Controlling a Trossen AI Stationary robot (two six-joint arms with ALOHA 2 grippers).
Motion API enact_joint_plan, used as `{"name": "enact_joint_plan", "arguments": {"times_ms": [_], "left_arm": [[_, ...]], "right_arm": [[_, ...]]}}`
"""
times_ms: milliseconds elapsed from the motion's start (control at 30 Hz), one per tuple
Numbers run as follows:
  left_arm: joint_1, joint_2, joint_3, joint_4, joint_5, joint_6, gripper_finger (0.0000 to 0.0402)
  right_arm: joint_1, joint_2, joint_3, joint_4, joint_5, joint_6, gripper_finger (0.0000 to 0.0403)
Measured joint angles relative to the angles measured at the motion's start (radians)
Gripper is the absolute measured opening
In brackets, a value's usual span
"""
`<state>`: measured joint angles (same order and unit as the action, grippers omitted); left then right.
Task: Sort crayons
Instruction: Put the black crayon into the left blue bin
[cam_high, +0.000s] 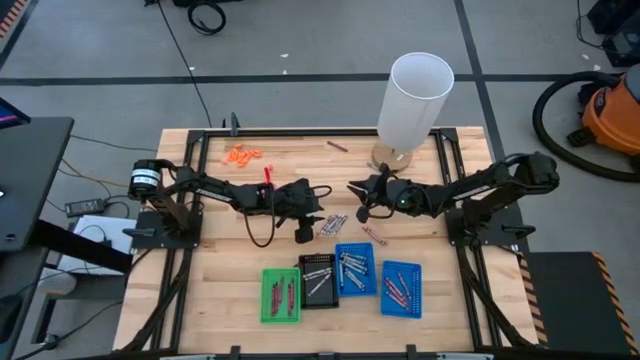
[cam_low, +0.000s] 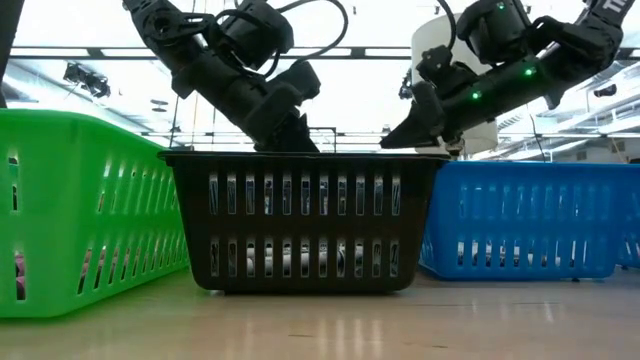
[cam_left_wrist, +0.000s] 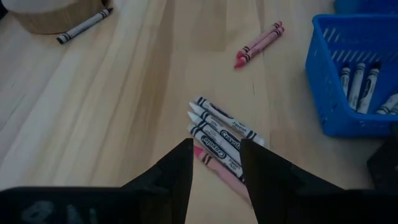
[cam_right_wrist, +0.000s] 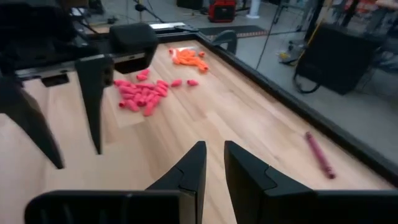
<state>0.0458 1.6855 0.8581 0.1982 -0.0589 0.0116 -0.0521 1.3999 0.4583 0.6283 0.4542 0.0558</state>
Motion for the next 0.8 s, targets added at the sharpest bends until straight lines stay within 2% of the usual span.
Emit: {"name": "enact_joint_plan", "arguments": {"times_ms": [200,300,433,633,800], "left_arm": [[0.000,0.000,0.001,0.027,0.000,-0.040,0.0142],[0.000,0.000,0.001,0.046,-0.004,-0.051,0.0142],[-0.014,0.000,0.000,0.058,-0.052,-0.040,0.0142],[-0.044,0.001,-0.122,0.293,-0.086,-0.004,0.0142],[-0.043,0.000,-0.202,0.401,-0.090,-0.045,0.0142]], "right_arm": [[-0.001,0.005,0.000,0.001,-0.029,0.084,0.0066],[0.000,0.004,0.000,-0.002,-0.098,0.076,0.0066],[-0.011,0.004,0.000,-0.002,-0.112,0.083,0.0066],[-0.049,0.058,0.006,-0.002,-0.125,0.105,0.0066],[-0.072,0.162,0.111,-0.071,-0.138,0.065,0.0066]]}}
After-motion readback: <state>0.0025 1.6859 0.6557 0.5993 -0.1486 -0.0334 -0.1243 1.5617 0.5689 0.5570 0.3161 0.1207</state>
